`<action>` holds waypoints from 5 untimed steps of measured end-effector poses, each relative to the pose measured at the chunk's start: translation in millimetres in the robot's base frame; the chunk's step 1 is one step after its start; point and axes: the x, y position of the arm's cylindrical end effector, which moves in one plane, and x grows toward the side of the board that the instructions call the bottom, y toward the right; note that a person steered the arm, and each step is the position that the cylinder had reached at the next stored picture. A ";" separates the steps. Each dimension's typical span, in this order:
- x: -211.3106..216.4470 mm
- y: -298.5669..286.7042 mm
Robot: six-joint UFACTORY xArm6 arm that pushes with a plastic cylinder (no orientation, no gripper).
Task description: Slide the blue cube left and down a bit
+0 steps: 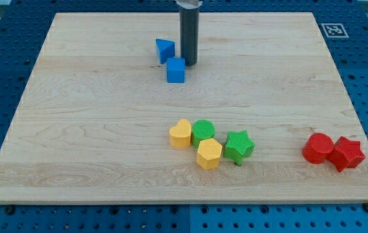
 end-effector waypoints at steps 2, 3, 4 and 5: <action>19.6 -73.9; 40.3 -100.4; 44.8 -97.9; 44.8 -85.8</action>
